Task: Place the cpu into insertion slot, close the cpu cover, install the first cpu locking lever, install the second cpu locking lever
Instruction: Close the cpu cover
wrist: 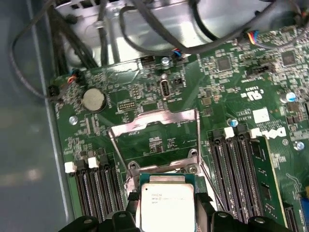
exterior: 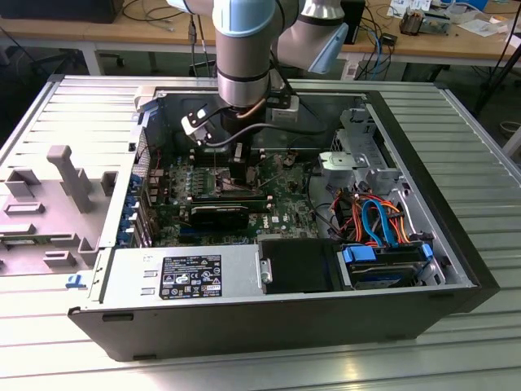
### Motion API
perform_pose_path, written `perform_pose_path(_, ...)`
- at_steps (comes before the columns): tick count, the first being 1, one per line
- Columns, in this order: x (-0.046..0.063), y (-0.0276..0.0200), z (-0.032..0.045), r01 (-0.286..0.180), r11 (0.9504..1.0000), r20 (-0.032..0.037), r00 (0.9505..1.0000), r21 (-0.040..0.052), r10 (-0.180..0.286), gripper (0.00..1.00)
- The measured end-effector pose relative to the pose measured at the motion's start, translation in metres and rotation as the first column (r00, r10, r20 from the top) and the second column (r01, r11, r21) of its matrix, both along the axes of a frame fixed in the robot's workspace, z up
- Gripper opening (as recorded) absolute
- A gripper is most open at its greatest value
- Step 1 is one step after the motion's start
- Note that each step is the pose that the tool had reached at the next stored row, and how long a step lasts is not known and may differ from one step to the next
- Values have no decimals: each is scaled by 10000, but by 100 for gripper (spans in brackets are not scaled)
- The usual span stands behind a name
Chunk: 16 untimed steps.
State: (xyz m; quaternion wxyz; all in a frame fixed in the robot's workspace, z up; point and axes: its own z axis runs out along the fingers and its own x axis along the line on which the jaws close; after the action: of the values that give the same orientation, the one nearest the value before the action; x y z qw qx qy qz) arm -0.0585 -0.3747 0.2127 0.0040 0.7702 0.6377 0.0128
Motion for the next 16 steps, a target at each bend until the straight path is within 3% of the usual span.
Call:
perform_pose_path(5, -71, -2, -8, -677, 9977, -1, 9977, -2, 677, 54)
perform_pose_path(9, -75, -2, -29, -1535, 9882, -1, 9882, -3, 1535, 54)
perform_pose_path(16, -155, -14, -64, -1823, 9832, -1, 9832, 5, 1823, 54)
